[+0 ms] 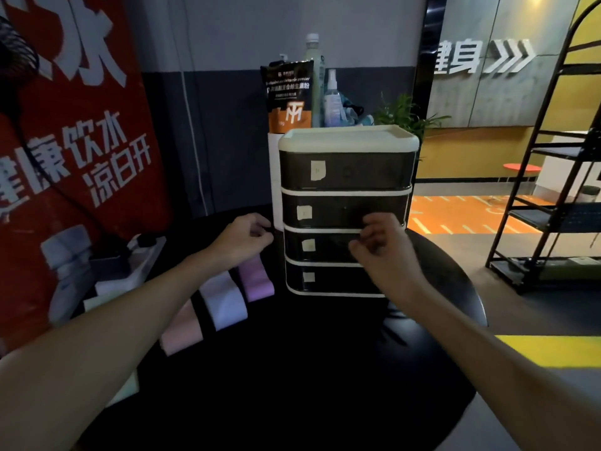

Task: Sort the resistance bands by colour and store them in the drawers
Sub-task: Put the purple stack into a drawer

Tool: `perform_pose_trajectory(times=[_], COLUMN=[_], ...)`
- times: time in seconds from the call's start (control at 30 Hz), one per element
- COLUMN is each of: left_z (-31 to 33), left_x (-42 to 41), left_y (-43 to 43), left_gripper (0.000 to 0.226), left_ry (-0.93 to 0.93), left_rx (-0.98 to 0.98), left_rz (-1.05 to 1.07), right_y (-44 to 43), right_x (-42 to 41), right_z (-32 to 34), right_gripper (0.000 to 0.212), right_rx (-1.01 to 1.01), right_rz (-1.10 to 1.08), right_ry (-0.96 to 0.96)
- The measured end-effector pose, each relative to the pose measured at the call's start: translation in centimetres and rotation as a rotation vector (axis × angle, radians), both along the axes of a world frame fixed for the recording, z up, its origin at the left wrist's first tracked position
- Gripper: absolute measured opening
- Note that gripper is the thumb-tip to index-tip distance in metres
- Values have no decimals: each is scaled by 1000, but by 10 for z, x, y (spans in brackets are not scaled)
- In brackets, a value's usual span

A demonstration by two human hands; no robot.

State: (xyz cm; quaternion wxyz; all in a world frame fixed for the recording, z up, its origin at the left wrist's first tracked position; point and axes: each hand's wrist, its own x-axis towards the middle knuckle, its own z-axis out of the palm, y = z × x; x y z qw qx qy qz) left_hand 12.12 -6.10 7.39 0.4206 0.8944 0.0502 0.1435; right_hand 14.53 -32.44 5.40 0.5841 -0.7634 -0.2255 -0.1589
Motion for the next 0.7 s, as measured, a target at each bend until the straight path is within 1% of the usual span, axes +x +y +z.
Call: perform_pose_trajectory(times=[0.03,0.1,0.17,0.2,0.27,0.33,0.4,0.47,0.57,0.63,0.7], left_z=[-2,-4,-5,-6,-8,-12,-15,-18,-23,-26,-31], left_x=[0,2,4,6,11,20,31,42,59,69,78], left_y=[9,24,37,42,53,64,73,81,92,96,98], left_gripper=[18,13,21,27,37,43,44,45,49,45,30], left_ry=[31,94,146,172,230,285,309,330,392,429,457], left_rx=[56,168,304,370,477,535,573,600,629,632,642], left_rz=[-14,-51,-86,-98,-106,-105,-103,-108,-115,-108,-106], right_y=[9,28,49,59,77,92,102,108,111,113,114], right_x=[-7,-16,-23,-25,-28,-29,-30,-29,-25,-22,-19], right_z=[-5,-19,-34,-42,-53,-60,-68,-77,-86,-90,-95], right_gripper=[37,29,20,19,27,37,49,60,68,72,73], right_rx=[-23,-110,-248,-309,-403,-466,-525,-614,-711,-705,-704], right_rz=[47,97,137,167,223,268,312,332,323,306,293], right_ry=[14,5,-69,-98,-102,-86,-71,-103,-157,-148,-145])
